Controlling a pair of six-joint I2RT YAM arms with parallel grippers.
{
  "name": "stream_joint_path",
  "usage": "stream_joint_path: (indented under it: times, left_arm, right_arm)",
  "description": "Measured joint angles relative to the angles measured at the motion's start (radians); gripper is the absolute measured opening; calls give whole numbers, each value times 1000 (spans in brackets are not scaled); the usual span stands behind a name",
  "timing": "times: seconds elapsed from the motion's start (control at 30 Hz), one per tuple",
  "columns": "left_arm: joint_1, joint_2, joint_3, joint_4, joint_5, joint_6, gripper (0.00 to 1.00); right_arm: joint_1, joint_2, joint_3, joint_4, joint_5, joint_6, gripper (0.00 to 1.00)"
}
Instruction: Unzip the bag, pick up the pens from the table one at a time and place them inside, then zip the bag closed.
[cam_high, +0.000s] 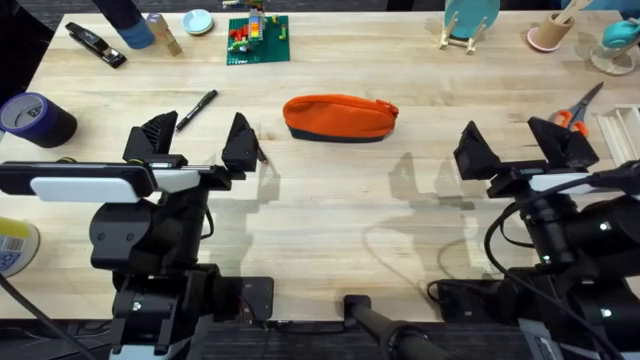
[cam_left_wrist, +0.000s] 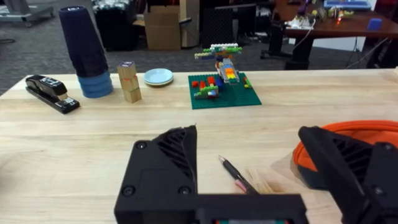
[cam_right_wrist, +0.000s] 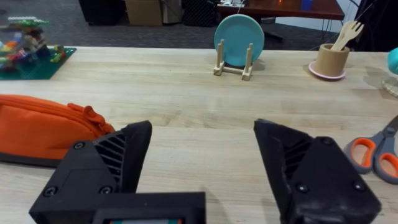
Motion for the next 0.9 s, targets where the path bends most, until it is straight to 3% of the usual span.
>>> stream_joint_path:
  times: [0.63,0.9]
  left_arm:
    - [0,0,2,-4,2,-50,993]
    - [0,3,110,-130,2,-69,993]
  right_arm:
    - [0,1,-2,64,-3,13,996]
    - [0,1,8,103,-3,16,996]
